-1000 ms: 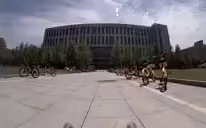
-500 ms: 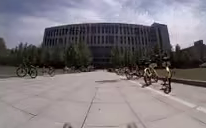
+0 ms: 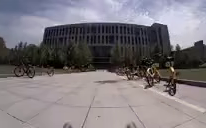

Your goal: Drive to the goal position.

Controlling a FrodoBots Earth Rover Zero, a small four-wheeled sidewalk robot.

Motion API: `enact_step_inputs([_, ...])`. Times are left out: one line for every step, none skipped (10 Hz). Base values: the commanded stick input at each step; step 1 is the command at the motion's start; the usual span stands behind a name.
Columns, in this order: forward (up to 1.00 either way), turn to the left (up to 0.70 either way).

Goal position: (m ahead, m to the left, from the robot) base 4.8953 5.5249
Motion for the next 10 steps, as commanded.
enact_step_inputs([0.45,0.0])
enact_step_inputs([0.45,0.0])
enact_step_inputs([0.45,0.0])
enact_step_inputs([0.45,0.0])
enact_step_inputs([0.45,0.0])
enact_step_inputs([0.45,0.0])
enact_step_inputs([0.45,0.0])
enact_step_inputs([0.45,0.0])
enact_step_inputs([0.45,0.0])
enact_step_inputs([0.45,0.0])
